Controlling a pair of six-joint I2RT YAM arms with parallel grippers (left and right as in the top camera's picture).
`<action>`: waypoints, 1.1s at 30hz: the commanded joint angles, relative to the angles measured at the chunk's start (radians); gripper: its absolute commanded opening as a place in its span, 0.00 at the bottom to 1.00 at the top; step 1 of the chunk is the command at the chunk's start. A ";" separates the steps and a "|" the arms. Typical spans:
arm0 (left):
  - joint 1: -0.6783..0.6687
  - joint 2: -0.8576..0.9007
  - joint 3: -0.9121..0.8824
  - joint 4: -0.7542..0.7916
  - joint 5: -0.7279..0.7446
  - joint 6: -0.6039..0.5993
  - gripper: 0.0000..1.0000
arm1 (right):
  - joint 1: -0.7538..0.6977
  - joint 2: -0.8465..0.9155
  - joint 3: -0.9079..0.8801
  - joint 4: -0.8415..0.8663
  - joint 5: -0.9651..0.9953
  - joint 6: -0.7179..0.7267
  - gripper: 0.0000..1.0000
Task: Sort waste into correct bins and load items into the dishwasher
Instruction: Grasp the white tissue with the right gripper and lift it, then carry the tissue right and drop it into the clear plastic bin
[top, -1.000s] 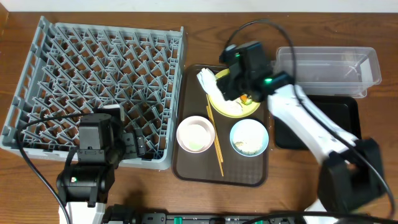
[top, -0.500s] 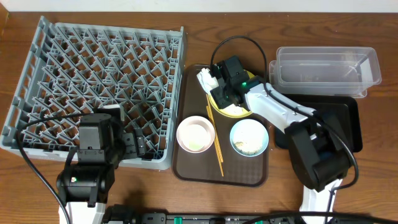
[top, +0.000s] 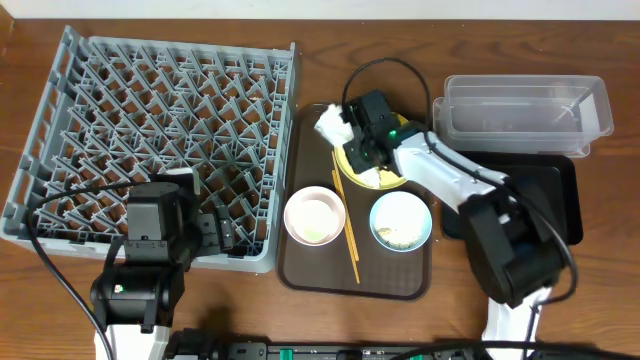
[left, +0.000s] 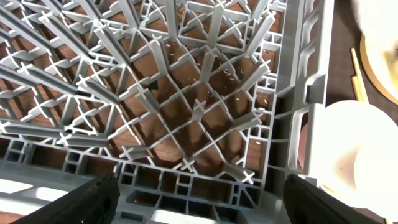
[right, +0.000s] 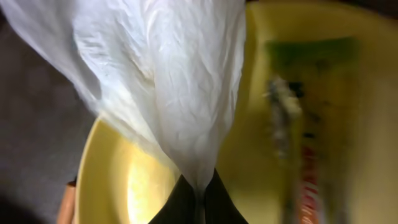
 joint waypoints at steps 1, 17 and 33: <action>0.005 -0.005 0.020 0.000 0.010 -0.005 0.87 | -0.061 -0.182 0.018 0.004 0.112 0.106 0.01; 0.005 -0.005 0.020 0.000 0.010 -0.005 0.87 | -0.473 -0.315 0.014 -0.174 0.262 0.962 0.01; 0.005 -0.005 0.020 0.000 0.017 -0.005 0.87 | -0.473 -0.301 0.014 0.093 -0.185 0.479 0.76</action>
